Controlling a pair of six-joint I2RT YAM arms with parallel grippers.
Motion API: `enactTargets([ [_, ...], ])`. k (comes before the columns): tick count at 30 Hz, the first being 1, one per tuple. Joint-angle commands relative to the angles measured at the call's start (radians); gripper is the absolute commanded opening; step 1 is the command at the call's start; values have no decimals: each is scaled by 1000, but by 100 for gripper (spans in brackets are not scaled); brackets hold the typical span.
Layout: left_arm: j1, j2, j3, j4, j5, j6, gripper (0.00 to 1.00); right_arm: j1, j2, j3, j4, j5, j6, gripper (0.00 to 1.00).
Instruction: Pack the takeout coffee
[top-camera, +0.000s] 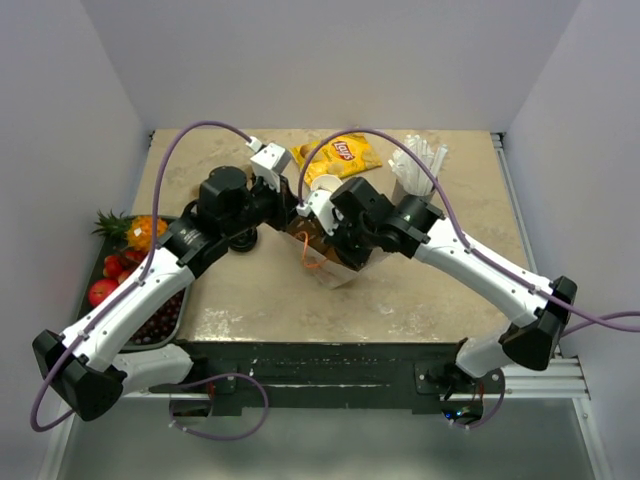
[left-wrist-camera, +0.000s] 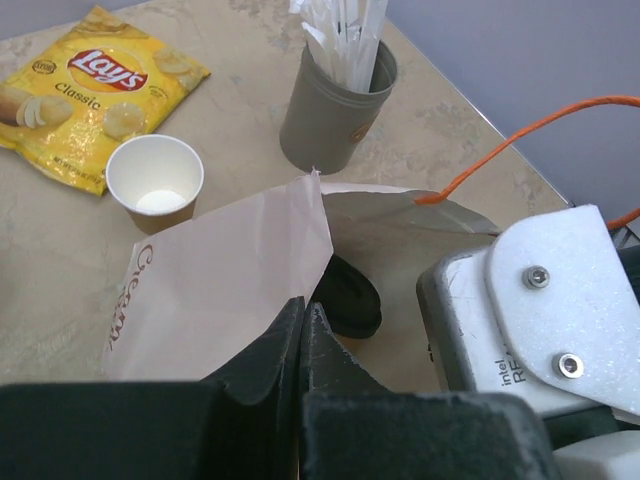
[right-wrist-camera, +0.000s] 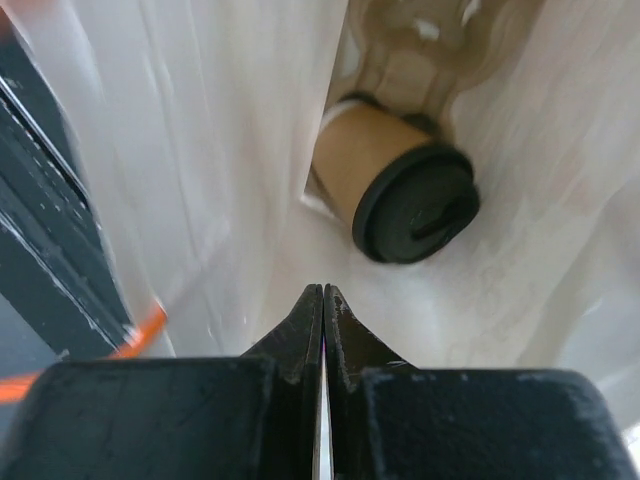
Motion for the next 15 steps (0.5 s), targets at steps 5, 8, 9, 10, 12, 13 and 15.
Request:
enactTargets([
  [5,23,-48,-58,20,53,-10,0,-4,-106,-212,106,47,4,0],
  [8,21,-95,-118,100,111,-2,0,-6,-114,-268,207,76,-25,0],
  [9,21,-109,-133,122,125,4,0,-4,-112,-278,252,72,-57,0],
  [10,23,-123,-164,144,135,11,0,-1,-111,-304,277,72,-69,0],
  [12,21,-169,-195,191,145,24,0,5,-123,-341,357,95,-94,1],
  [13,21,-181,-215,201,145,28,0,7,-127,-375,382,103,-101,1],
  [15,23,-210,-229,214,180,57,0,13,-149,-404,446,142,-115,4],
])
